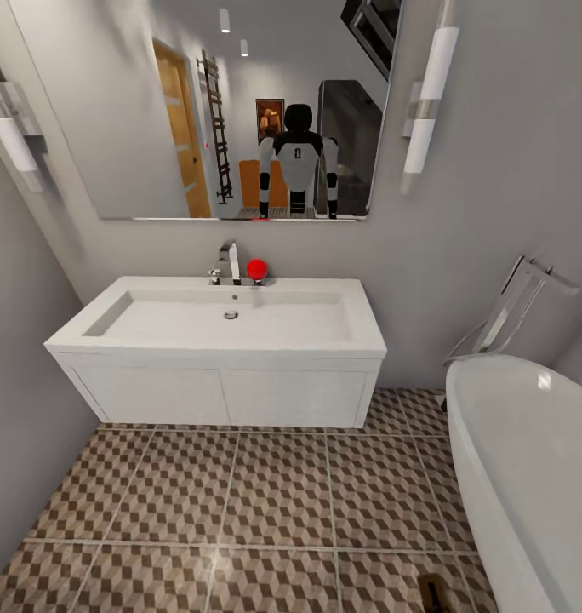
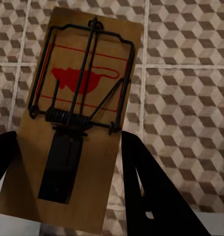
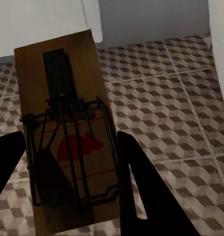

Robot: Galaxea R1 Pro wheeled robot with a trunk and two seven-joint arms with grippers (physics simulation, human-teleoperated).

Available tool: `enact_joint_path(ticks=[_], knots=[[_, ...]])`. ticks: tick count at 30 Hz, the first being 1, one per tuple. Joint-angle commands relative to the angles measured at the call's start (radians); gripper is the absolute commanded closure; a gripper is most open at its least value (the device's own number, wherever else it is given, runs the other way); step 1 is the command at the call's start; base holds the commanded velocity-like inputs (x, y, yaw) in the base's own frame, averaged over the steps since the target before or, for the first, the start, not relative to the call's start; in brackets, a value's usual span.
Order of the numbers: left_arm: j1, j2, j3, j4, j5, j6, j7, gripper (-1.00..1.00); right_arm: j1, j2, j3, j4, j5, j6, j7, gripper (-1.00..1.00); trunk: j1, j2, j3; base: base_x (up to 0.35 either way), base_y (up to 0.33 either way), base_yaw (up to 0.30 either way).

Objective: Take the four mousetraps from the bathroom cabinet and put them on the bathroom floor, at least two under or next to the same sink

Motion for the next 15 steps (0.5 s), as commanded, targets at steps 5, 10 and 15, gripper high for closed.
enact_joint_path(ticks=[5,10,15], knots=[[-0.001,0.004,-0.007,-0.283,0.005,0.308,0.013,1.0,-0.016,-0.002,0.004,-0.186,0.18,0.284,-0.079,1.0,0.0,-0.001,-0.001,0.0,0.0,0.0],[-0.011,0.002,-0.006,-0.465,0.006,0.425,0.015,1.0,-0.034,-0.001,0.002,-0.402,0.311,0.419,-0.227,1.0,0.0,-0.001,-0.001,0.0,0.0,0.0],[-0.066,-0.002,-0.005,-0.591,0.007,0.591,0.021,1.0,-0.068,0.001,0.002,-0.628,0.34,0.579,-0.323,1.0,0.0,-0.001,-0.001,0.0,0.0,0.0]])
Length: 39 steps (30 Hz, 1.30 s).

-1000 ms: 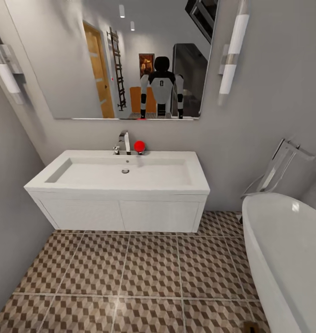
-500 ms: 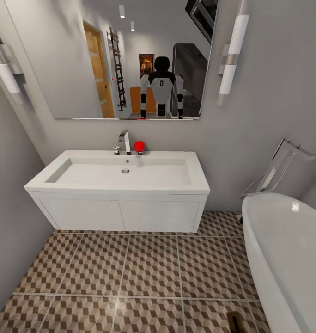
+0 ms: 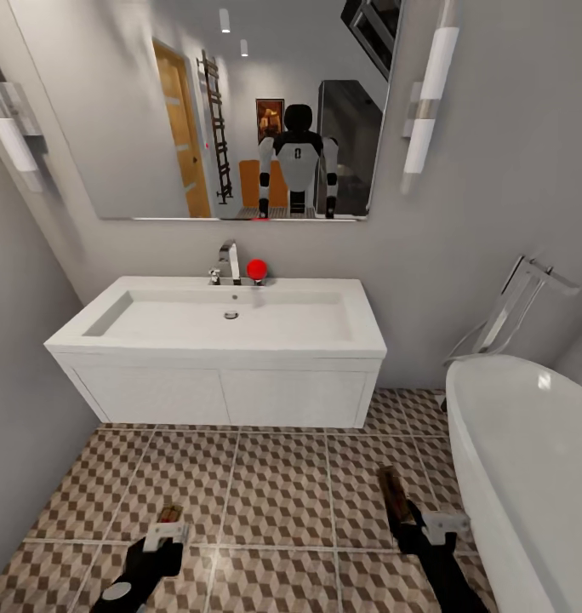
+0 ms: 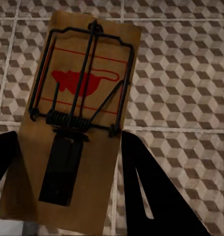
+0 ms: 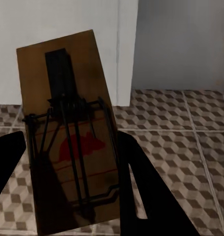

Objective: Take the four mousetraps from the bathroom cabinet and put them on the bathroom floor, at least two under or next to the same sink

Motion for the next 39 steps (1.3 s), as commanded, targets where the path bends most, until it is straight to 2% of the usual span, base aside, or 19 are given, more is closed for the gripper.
enact_joint_path(ticks=[1,4,7,9,14,17,39], knots=[[-0.006,0.001,-0.006,-0.009,0.007,0.016,0.009,1.0,-0.007,-0.002,0.005,-0.019,-0.006,0.021,-0.011,1.0,0.0,-0.001,-0.001,0.0,0.0,0.0],[-0.021,0.001,-0.007,-0.032,0.007,0.042,0.01,1.0,-0.025,-0.002,0.006,-0.071,-0.003,0.086,-0.018,1.0,0.0,-0.001,-0.001,0.0,0.0,0.0],[-0.026,0.002,-0.011,-0.024,0.007,0.023,0.006,1.0,-0.03,-0.002,0.006,-0.089,-0.002,0.104,-0.019,1.0,0.0,-0.001,-0.001,0.0,0.0,0.0],[-0.027,0.003,-0.013,-0.008,0.007,-0.024,0.003,1.0,-0.032,-0.002,0.007,-0.094,-0.002,0.091,-0.019,1.0,0.0,-0.001,-0.001,0.0,0.0,0.0],[-0.028,0.006,-0.016,-0.007,0.006,-0.225,0.004,1.0,-0.033,-0.001,0.011,-0.096,-0.004,-0.025,-0.02,1.0,0.0,-0.001,-0.001,0.0,0.0,0.0],[-0.028,0.007,-0.017,-0.006,0.007,-0.26,0.004,1.0,-0.033,0.0,0.012,-0.09,-0.004,-0.05,-0.02,1.0,0.0,-0.001,-0.001,0.0,0.0,0.0],[-0.028,0.005,-0.018,0.028,0.006,-0.278,0.004,1.0,-0.033,0.0,0.013,-0.084,0.019,-0.062,-0.022,1.0,0.0,-0.001,-0.001,0.0,0.0,0.0]])
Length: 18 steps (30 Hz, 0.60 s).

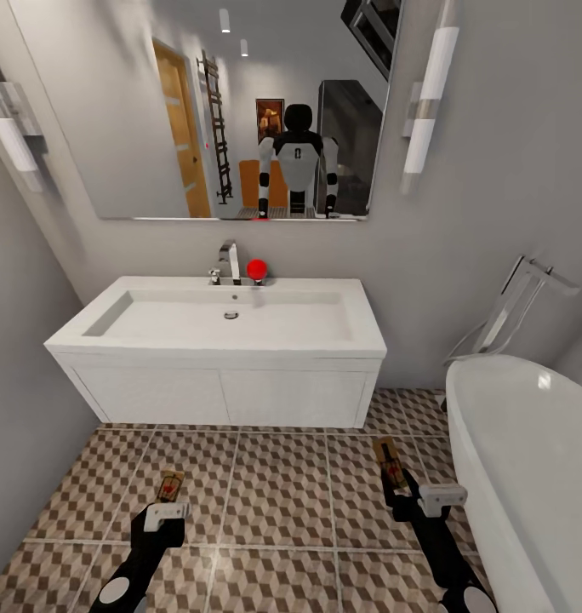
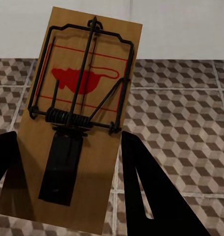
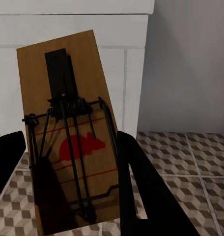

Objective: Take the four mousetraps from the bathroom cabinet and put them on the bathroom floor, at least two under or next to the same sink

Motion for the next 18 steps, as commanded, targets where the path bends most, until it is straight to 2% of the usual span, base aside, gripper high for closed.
enact_joint_path(ticks=[1,12,18], knots=[[-0.001,0.002,-0.008,0.0,0.006,-0.004,0.01,1.0,-0.001,-0.001,0.004,0.0,-0.006,-0.004,-0.007,1.0,0.0,-0.001,-0.001,0.0,0.0,0.0],[-0.001,0.0,-0.008,-0.001,0.007,-0.002,0.01,1.0,-0.001,-0.001,0.004,0.0,-0.007,-0.004,-0.007,1.0,0.0,-0.001,-0.001,0.0,0.0,0.0],[-0.001,0.0,-0.008,-0.002,0.007,-0.002,0.01,1.0,0.0,-0.003,0.004,0.0,-0.007,-0.004,-0.008,1.0,0.023,-0.043,-0.02,0.0,0.0,0.0]])
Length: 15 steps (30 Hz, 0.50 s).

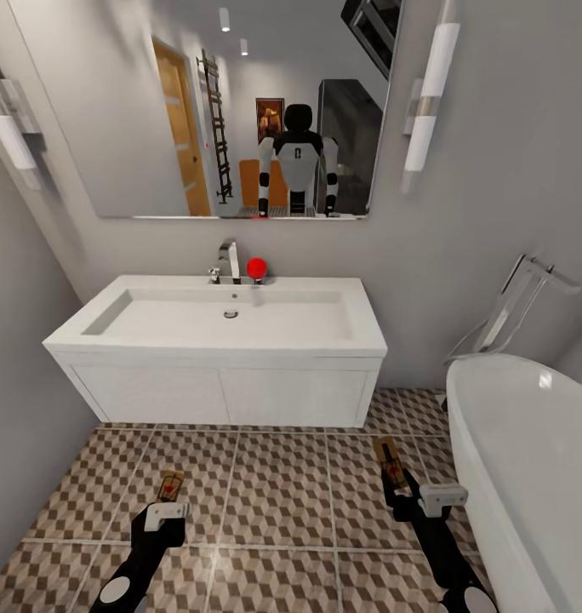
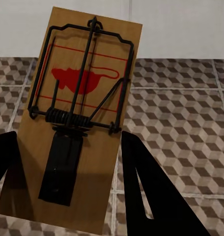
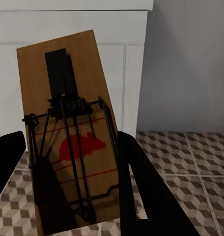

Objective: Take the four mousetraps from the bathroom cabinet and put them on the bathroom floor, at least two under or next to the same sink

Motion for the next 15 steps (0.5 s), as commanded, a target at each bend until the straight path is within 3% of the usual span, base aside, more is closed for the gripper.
enact_joint_path(ticks=[1,15], knots=[[-0.001,0.002,-0.008,0.0,0.006,-0.004,0.01,1.0,-0.001,-0.002,0.005,0.0,-0.006,-0.004,-0.007,1.0,0.004,-0.008,-0.004,0.0,0.0,0.0],[-0.001,0.001,-0.008,0.002,0.006,-0.004,0.01,1.0,-0.001,-0.001,0.005,0.0,-0.006,-0.005,-0.007,1.0,0.058,-0.106,-0.048,0.0,0.0,0.0]])
